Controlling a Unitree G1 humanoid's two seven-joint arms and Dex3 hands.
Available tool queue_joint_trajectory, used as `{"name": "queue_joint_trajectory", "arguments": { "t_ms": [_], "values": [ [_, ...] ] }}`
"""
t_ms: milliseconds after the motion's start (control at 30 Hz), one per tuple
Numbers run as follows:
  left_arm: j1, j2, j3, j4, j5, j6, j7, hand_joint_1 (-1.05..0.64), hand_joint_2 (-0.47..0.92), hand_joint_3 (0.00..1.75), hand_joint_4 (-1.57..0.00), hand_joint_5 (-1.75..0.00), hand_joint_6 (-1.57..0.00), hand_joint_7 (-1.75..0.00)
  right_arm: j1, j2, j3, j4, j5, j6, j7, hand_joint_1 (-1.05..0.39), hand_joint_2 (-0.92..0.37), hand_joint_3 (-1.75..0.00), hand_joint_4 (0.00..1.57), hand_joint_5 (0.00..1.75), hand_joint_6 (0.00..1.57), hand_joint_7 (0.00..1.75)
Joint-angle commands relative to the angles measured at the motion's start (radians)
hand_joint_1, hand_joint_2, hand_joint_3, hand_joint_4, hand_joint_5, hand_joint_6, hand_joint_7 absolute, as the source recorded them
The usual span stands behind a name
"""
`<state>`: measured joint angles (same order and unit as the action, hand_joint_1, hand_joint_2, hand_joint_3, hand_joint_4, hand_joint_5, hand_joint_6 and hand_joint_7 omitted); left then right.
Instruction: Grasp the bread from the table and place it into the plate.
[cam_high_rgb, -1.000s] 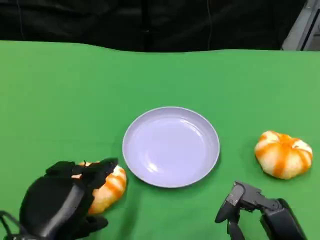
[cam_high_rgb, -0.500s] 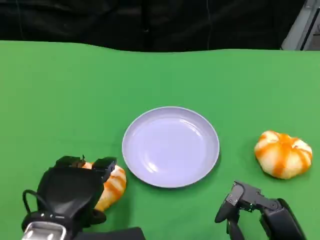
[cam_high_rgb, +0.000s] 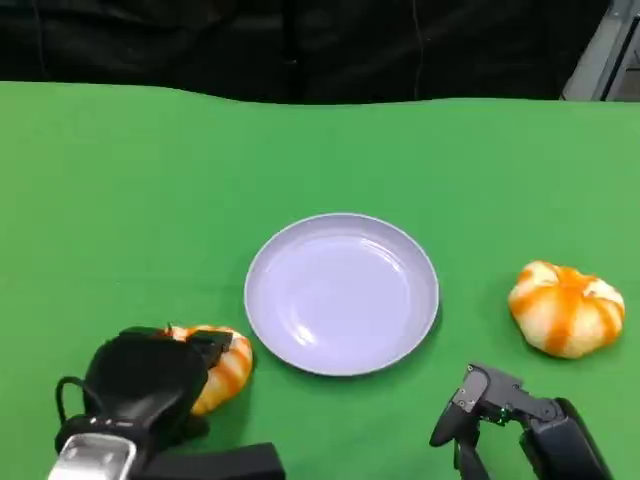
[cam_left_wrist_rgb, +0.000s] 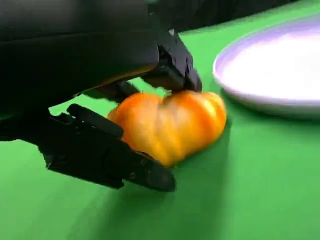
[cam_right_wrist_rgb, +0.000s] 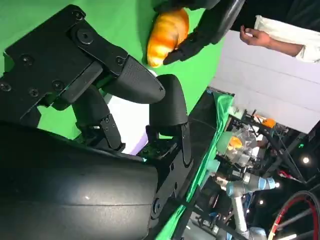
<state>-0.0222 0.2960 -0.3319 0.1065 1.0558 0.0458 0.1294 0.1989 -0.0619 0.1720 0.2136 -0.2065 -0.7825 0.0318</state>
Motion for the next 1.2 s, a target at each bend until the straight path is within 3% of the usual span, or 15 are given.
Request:
{"name": "queue_joint_trajectory", "arguments": {
  "t_ms": [33, 100, 200, 467, 733, 1200],
  "values": [
    [0.018, 0.034, 0.026, 0.038, -0.079, -0.104, 0.186, -0.14, 0.74, 0.59, -0.88, -1.52, -1.18, -0.43, 0.006, -0.004, -0.001, -0.014, 0.004, 0.006, -0.005, -0.40, -0.39, -1.49, 0.73, 1.75, 0.65, 1.57],
    [0.025, 0.046, 0.035, 0.023, -0.094, -0.115, 0.213, -0.14, 0.60, 0.92, -0.86, -1.67, -1.00, -0.91, 0.004, -0.004, -0.001, -0.011, 0.005, 0.005, -0.005, -0.40, -0.39, -1.49, 0.73, 1.75, 0.65, 1.57],
    [0.046, 0.058, 0.050, -0.023, -0.105, -0.119, 0.229, -0.12, 0.53, 1.06, -0.87, -1.69, -0.94, -1.10, -0.002, -0.002, -0.001, -0.001, 0.008, -0.004, -0.006, -0.40, -0.39, -1.48, 0.73, 1.75, 0.65, 1.57],
    [0.118, 0.085, 0.094, -0.149, -0.123, -0.130, 0.247, -0.09, 0.47, 1.12, -0.91, -1.61, -0.94, -1.11, -0.005, -0.004, -0.002, 0.000, 0.004, -0.001, -0.006, -0.40, -0.39, -1.48, 0.73, 1.75, 0.65, 1.57],
    [0.140, 0.080, 0.121, -0.220, -0.126, -0.155, 0.269, -0.06, 0.40, 1.21, -0.87, -1.74, -0.88, -1.35, -0.008, -0.003, -0.001, 0.000, 0.006, 0.002, -0.005, -0.40, -0.39, -1.48, 0.73, 1.75, 0.65, 1.58],
    [0.009, 0.004, 0.080, -0.203, -0.119, -0.163, 0.267, -0.09, 0.35, 1.26, -0.90, -1.75, -0.85, -1.45, -0.006, -0.005, -0.003, 0.002, 0.003, -0.001, -0.007, -0.41, -0.39, -1.48, 0.73, 1.75, 0.65, 1.58]
  ]
}}
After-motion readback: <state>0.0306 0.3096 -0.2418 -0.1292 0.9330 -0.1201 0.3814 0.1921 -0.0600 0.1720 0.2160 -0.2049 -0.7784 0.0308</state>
